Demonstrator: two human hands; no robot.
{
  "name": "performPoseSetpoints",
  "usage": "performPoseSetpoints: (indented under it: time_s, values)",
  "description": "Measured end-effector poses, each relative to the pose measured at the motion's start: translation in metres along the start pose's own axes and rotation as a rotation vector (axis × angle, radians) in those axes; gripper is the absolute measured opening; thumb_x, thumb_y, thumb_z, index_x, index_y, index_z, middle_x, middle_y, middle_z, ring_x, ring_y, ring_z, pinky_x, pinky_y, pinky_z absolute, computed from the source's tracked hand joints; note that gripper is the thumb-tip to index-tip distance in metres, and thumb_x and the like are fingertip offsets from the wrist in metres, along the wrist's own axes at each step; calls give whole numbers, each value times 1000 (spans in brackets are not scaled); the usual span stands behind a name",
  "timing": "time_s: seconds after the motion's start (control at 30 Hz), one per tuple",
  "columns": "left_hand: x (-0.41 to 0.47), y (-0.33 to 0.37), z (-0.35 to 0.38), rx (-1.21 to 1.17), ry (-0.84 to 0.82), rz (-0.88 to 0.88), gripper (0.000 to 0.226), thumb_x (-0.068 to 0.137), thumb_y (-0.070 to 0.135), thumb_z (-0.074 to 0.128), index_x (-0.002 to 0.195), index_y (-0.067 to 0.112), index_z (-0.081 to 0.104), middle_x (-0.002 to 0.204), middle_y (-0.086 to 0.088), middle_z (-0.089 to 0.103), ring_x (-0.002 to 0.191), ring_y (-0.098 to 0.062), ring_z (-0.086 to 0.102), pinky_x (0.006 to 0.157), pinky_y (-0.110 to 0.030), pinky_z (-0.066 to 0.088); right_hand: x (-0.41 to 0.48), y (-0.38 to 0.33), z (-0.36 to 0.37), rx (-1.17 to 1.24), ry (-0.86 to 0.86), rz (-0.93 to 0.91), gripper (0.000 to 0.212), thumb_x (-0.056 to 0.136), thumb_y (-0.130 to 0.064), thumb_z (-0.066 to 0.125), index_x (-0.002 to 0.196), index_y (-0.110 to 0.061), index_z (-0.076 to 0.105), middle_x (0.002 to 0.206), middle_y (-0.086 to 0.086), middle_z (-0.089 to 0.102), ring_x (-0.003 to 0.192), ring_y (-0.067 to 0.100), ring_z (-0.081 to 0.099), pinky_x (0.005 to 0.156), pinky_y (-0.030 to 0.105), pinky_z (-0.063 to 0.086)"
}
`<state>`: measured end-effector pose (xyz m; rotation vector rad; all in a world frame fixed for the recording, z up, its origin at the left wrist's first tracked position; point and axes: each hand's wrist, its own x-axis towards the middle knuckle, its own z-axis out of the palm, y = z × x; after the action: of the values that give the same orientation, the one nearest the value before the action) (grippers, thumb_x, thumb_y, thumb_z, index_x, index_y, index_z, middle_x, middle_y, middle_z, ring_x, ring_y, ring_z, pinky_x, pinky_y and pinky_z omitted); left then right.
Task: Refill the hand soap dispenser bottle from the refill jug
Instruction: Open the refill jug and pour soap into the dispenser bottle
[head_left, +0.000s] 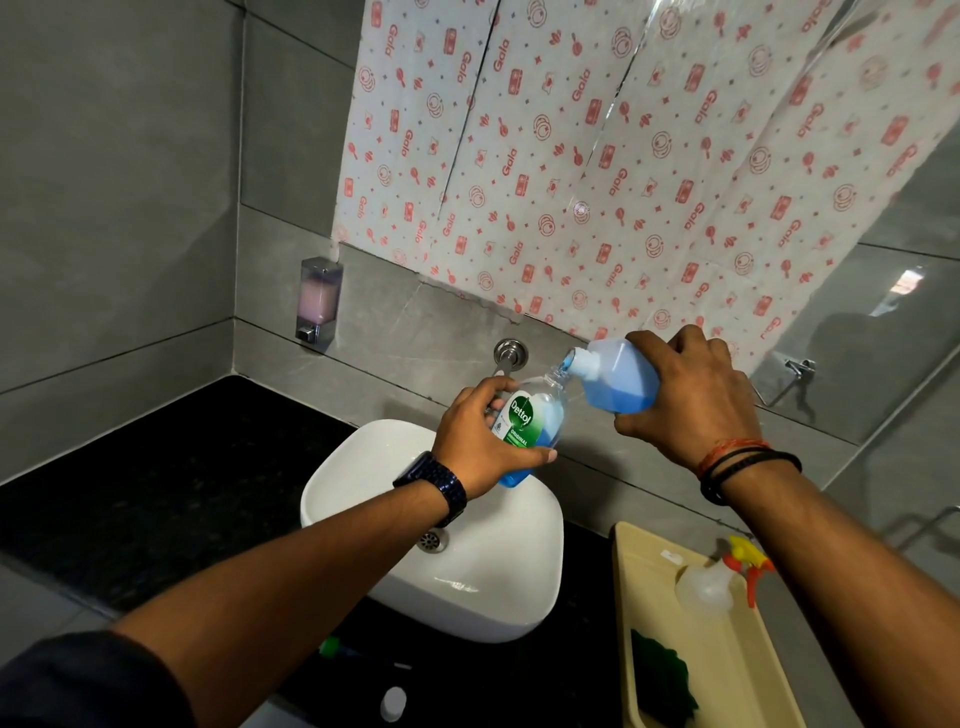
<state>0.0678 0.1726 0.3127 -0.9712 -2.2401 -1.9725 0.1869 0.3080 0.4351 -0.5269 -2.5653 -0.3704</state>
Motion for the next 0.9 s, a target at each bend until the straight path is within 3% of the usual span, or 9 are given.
performPoseSetpoints:
  time_s: [0.67, 0.9]
  values:
    - [6, -1, 1, -7, -2, 7, 77, 48, 38, 89, 114, 31, 51, 106, 4, 54, 85, -2, 54, 64, -11, 46, 7, 2, 4, -8, 15, -11, 77, 55, -36, 82, 122, -23, 46, 104, 14, 48, 97, 36, 45, 75, 49, 48]
    - [8, -2, 2, -12, 1, 0, 78, 49, 37, 89, 116, 30, 51, 109, 3, 54, 89, -8, 56, 65, -12, 48, 8, 3, 6, -6, 26, -11, 77, 54, -35, 83, 121, -23, 46, 104, 15, 48, 96, 37, 45, 75, 49, 47]
